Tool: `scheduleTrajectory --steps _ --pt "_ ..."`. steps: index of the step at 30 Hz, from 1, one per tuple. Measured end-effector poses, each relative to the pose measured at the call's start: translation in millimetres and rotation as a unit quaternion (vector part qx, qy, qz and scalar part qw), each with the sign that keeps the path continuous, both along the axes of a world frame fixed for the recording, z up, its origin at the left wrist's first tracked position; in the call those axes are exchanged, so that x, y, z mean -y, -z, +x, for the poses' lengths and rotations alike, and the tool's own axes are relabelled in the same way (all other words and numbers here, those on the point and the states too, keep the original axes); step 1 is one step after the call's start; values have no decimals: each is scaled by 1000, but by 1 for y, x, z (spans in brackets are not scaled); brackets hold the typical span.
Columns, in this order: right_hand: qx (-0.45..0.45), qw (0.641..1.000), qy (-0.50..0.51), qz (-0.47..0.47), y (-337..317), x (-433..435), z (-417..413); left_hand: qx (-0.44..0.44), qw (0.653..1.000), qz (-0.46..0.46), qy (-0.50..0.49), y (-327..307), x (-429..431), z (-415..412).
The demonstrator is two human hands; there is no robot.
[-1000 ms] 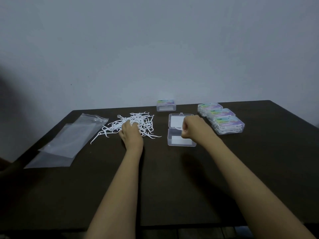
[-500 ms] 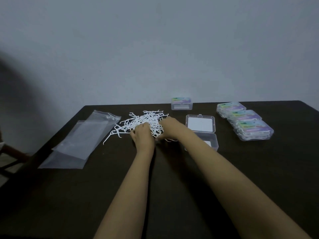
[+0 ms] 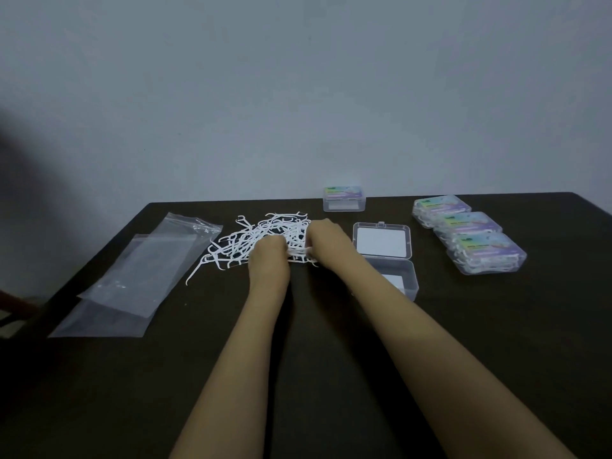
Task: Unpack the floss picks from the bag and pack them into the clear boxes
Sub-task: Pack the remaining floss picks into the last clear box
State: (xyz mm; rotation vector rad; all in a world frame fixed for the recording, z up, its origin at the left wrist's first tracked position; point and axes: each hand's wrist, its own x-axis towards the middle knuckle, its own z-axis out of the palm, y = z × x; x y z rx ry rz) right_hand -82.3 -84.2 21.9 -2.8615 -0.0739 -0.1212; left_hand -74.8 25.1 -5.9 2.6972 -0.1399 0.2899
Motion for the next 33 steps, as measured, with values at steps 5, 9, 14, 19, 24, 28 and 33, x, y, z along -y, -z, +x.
scheduleTrajectory --steps 5,9,14,19,24,28,33 --pt "8 999 14 35 -5 9 3 9 999 -34 38 -10 -6 0" --pt "22 997 18 71 -13 20 -1 2 992 -96 80 -19 -9 -2" --pt "23 992 15 124 -25 40 -20 24 973 -192 122 -34 -3 -11" --pt "34 979 29 200 -31 69 -50 41 946 -285 147 -38 9 -25" --pt "69 944 97 307 -16 84 -71 33 913 -381 143 -35 23 -34" --pt "41 928 125 349 -11 92 -77 19 861 -491 132 -33 30 -39" --pt "2 941 112 319 -13 107 -82 -40 744 -660 93 -31 47 -49"
